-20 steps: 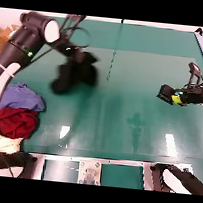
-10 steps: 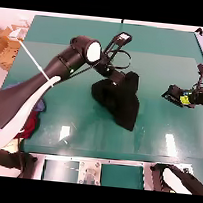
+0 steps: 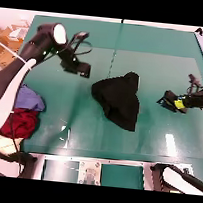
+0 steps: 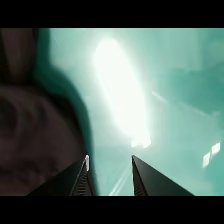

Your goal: Fold the shirts.

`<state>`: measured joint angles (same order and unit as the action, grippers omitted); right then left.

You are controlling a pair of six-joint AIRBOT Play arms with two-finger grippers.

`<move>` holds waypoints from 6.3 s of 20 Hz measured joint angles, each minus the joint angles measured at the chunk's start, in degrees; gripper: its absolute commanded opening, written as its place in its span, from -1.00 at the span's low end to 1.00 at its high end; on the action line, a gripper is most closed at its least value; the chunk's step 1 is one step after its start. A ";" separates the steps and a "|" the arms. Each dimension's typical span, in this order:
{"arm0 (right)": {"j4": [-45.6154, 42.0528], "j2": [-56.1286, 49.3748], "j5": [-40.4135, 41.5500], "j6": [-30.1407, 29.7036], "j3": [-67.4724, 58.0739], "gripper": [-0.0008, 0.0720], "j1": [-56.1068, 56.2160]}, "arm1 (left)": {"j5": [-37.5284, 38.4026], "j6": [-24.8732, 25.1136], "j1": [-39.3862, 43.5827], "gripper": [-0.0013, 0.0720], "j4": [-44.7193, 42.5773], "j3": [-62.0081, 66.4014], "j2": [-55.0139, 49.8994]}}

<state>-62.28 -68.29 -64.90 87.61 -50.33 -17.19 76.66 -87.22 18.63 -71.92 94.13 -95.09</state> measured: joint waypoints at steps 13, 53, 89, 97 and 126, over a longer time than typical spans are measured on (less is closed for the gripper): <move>23.80 -30.64 6.99 -15.34 -18.38 0.00 7.13 | -41.88 11.69 3.32 -0.90 30.56 -23.74 -5.01; 27.71 -0.61 8.57 -21.42 -11.37 -0.94 15.39 | -34.88 11.08 -3.63 -0.91 1.01 -27.76 33.11; 21.64 -17.59 0.26 -20.44 -11.76 -0.95 6.99 | -40.50 11.23 -7.50 -0.91 1.51 -32.76 19.04; 25.29 -9.31 -4.83 -18.34 -26.03 -0.95 5.33 | -30.29 11.26 -7.50 -0.91 -3.37 -18.99 22.27; 16.59 12.72 11.02 -15.28 -6.36 -0.95 -1.99 | -36.11 22.93 -3.45 -0.75 15.67 14.67 -0.26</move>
<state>-45.69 -55.57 -53.89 72.34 -56.69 -19.18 40.56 -64.29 15.18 -56.25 108.79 -95.35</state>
